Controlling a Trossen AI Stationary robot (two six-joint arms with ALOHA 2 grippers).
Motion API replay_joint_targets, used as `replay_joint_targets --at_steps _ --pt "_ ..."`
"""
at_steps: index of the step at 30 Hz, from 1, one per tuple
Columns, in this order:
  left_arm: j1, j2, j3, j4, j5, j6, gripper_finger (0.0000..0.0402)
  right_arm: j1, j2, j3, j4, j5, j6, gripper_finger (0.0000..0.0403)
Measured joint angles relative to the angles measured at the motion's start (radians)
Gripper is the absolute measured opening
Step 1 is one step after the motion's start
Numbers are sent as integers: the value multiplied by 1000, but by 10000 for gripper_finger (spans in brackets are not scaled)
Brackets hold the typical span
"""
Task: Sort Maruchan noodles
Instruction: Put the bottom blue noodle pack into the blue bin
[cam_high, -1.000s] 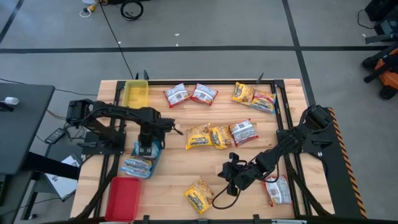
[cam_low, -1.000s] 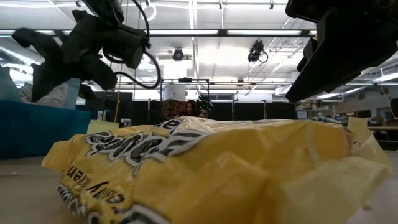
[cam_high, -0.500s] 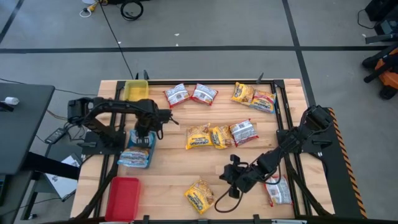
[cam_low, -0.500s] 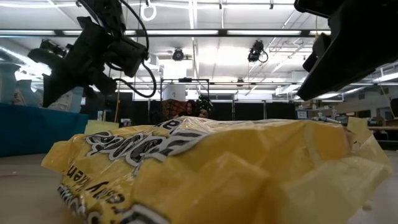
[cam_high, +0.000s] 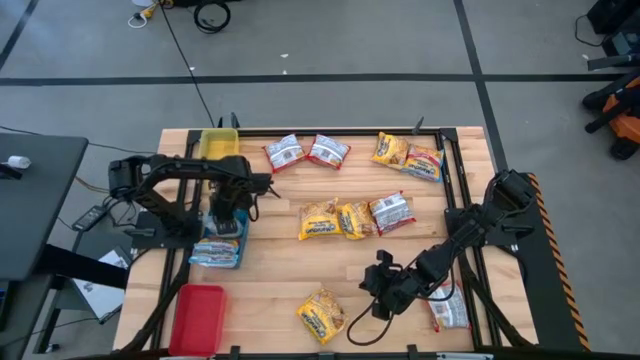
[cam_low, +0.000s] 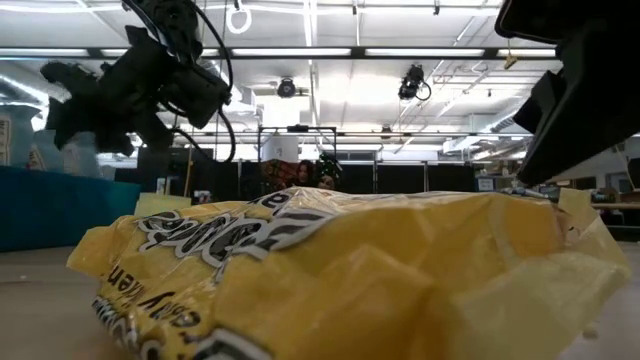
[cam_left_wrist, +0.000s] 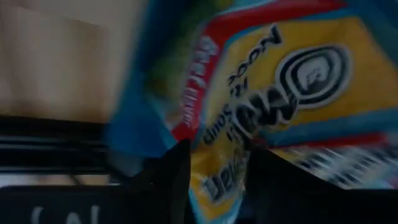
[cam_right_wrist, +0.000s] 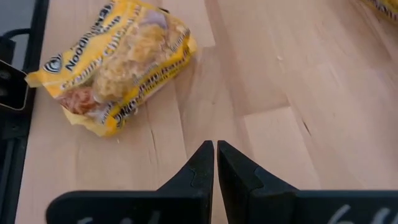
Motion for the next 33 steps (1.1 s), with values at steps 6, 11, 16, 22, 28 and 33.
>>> replay_joint_targets --at_steps 6,11,16,22,28,33 --pt "-31 -32 0 -15 69 -16 143 11 0 0 19 -5 11 27" --pt "-29 -75 0 -27 57 -23 142 11 0 0 12 -7 18 27" --pt "-23 -137 40 -36 58 -20 142 10 0 0 13 -7 18 27" --pt "41 -217 53 166 -68 -65 142 -4 0 0 18 -7 14 27" --pt "99 -184 51 143 -30 -130 141 0 0 0 23 -16 24 27" --pt "98 -147 50 99 -1 -186 141 5 0 0 20 -27 28 27"
